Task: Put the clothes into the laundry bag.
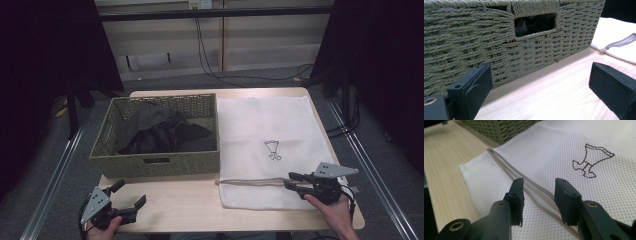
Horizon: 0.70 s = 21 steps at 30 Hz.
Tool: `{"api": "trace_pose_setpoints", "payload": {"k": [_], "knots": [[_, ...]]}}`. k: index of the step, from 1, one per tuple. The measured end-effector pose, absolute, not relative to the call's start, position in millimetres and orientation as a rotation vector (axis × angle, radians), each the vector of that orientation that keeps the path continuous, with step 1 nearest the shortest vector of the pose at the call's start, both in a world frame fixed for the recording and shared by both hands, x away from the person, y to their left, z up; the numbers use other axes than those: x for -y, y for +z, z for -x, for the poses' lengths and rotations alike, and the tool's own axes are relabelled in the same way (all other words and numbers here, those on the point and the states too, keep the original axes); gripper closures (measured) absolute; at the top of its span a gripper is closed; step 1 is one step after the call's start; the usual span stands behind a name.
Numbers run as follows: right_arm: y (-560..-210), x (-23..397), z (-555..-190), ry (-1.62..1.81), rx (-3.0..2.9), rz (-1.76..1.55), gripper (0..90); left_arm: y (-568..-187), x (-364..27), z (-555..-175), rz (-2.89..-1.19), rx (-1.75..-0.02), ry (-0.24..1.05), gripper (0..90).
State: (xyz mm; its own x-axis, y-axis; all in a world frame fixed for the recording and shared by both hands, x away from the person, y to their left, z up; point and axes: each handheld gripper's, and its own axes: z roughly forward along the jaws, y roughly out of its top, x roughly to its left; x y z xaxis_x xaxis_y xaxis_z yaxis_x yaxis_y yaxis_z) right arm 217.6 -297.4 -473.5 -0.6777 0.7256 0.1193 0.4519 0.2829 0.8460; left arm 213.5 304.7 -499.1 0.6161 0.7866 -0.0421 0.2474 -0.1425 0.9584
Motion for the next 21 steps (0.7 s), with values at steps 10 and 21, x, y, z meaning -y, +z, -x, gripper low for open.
{"api": "trace_pose_setpoints", "payload": {"k": [10, 21], "knots": [[-477, 276, -248, 1.123, -2.453, -0.989, 60.6, -498, -299, -216, -1.71, -0.849, 0.578, 4.9], [-485, 256, -269, 1.029, -2.529, -0.928, 67.7, -500, -303, -217, -1.706, -0.868, 0.573, 5.3]]}}
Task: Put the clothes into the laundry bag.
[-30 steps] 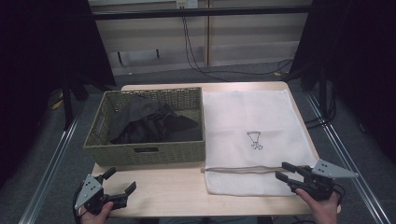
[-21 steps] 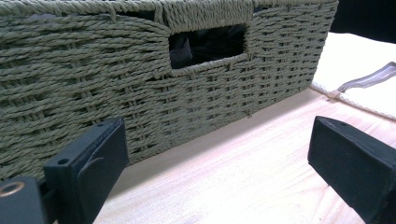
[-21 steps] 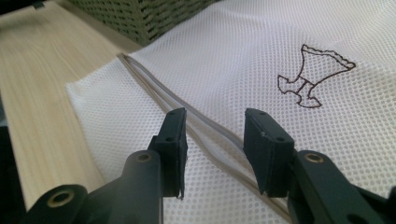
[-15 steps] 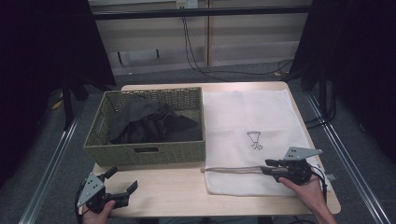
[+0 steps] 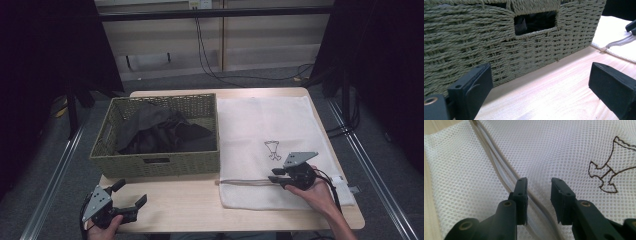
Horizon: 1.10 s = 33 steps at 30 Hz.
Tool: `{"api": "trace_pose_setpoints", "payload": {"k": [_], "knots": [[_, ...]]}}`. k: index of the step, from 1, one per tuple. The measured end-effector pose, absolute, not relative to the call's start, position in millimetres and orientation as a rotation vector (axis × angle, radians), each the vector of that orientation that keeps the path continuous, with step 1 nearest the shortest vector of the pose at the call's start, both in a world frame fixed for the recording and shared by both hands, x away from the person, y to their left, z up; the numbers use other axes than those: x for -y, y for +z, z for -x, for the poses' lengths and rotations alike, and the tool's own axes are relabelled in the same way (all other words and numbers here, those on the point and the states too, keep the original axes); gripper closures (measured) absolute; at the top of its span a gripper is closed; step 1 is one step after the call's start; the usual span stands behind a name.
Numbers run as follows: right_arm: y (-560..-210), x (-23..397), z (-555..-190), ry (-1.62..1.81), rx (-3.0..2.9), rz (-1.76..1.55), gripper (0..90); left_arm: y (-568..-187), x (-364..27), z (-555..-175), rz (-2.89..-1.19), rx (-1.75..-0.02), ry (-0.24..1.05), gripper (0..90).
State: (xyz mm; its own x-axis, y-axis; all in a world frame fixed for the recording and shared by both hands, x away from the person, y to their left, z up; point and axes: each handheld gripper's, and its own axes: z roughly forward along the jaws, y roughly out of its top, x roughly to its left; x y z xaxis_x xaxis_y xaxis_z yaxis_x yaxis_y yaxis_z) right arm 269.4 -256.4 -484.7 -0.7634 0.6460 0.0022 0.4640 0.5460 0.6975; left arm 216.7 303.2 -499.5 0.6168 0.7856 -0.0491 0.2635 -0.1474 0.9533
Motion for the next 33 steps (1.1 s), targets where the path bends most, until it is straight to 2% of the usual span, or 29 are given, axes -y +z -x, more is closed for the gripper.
{"api": "trace_pose_setpoints", "payload": {"k": [6, 14, 22, 26, 27, 28, 29, 32, 33], "knots": [[-491, 254, -273, 1.022, -2.54, -0.914, 67.6, -500, -303, -218, -1.716, -0.869, 0.569, 5.3], [-497, 251, -277, 0.987, -2.585, -0.895, 46.7, -501, -305, -218, -1.709, -0.878, 0.573, 5.3], [-497, 248, -279, 0.99, -2.645, -0.844, 39.8, -501, -307, -219, -1.711, -0.876, 0.568, 5.3], [-497, 249, -280, 1.004, -2.642, -0.859, 45.4, -501, -307, -219, -1.71, -0.875, 0.562, 5.3], [-497, 250, -281, 1.006, -2.635, -0.868, 49.4, -501, -307, -219, -1.711, -0.874, 0.565, 5.3], [-496, 254, -283, 1.014, -2.629, -0.882, 60.6, -501, -306, -219, -1.701, -0.876, 0.555, 5.3], [-497, 255, -284, 1.01, -2.617, -0.894, 64.5, -501, -307, -218, -1.701, -0.877, 0.557, 5.3], [-497, 255, -284, 1.008, -2.606, -0.899, 68.3, -501, -307, -218, -1.703, -0.875, 0.551, 5.3], [-497, 254, -284, 1.009, -2.592, -0.908, 78.4, -501, -308, -218, -1.703, -0.877, 0.556, 5.3]]}}
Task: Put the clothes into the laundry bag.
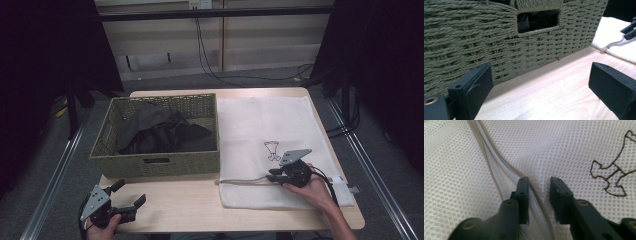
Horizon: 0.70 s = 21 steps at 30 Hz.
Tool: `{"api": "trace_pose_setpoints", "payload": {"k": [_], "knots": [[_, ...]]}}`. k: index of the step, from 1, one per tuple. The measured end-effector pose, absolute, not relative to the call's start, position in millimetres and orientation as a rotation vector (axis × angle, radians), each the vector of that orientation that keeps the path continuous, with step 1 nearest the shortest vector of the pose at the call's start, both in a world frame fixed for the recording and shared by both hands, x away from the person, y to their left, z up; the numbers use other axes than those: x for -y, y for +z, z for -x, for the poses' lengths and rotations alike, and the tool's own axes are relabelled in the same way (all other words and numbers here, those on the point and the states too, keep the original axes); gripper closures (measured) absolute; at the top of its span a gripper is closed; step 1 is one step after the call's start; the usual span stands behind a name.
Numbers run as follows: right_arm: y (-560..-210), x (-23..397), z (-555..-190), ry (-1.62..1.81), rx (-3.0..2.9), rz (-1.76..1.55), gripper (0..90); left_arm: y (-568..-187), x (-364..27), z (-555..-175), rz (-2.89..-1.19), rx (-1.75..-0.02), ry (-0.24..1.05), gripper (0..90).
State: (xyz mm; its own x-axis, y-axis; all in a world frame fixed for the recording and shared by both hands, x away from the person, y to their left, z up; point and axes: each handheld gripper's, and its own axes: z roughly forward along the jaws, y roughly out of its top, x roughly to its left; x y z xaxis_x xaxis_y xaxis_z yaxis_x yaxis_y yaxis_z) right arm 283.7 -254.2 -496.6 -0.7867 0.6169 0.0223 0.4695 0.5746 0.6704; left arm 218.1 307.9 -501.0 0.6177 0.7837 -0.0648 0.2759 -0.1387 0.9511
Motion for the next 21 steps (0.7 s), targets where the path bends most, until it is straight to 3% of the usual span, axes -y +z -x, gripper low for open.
{"api": "trace_pose_setpoints", "payload": {"k": [4, 21], "knots": [[-497, 257, -285, 1.028, -2.577, -0.944, 85.1, -501, -309, -218, -1.693, -0.885, 0.556, 5.3], [-480, 271, -282, 1.247, -2.454, -1.006, 87.0, -501, -313, -218, -1.685, -0.89, 0.552, 5.7]]}}
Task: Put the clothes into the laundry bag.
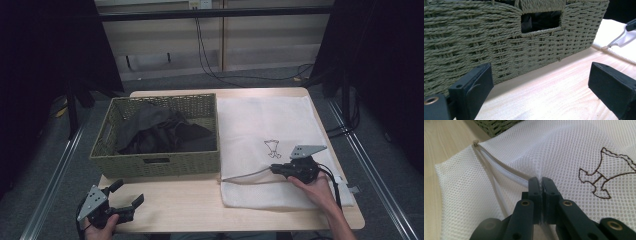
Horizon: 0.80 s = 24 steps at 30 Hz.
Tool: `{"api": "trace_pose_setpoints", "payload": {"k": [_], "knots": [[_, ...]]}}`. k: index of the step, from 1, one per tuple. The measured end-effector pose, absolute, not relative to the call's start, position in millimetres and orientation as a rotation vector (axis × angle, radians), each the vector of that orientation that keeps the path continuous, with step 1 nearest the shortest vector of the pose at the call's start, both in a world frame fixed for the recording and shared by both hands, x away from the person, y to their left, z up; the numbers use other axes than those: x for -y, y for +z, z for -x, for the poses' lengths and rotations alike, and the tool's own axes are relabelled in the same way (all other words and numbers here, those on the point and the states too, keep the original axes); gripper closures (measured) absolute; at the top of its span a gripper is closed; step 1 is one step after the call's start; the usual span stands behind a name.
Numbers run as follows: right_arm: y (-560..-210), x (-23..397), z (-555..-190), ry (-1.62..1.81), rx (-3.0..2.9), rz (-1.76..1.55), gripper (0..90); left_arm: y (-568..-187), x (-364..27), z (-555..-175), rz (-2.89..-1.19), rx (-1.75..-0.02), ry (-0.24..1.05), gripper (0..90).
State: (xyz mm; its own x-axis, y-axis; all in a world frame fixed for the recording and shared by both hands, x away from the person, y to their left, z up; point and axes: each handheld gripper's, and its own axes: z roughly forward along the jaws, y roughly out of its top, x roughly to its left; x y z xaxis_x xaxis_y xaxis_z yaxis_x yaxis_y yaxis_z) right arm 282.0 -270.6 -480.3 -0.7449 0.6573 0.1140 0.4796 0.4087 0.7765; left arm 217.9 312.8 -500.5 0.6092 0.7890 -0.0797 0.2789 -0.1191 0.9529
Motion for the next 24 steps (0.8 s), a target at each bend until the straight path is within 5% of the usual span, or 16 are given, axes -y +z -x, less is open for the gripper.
{"api": "trace_pose_setpoints", "payload": {"k": [24], "knots": [[-443, 278, -284, 1.456, -2.268, -1.01, 89.3, -497, -313, -217, -1.61, -0.896, 0.574, 3.6]]}}
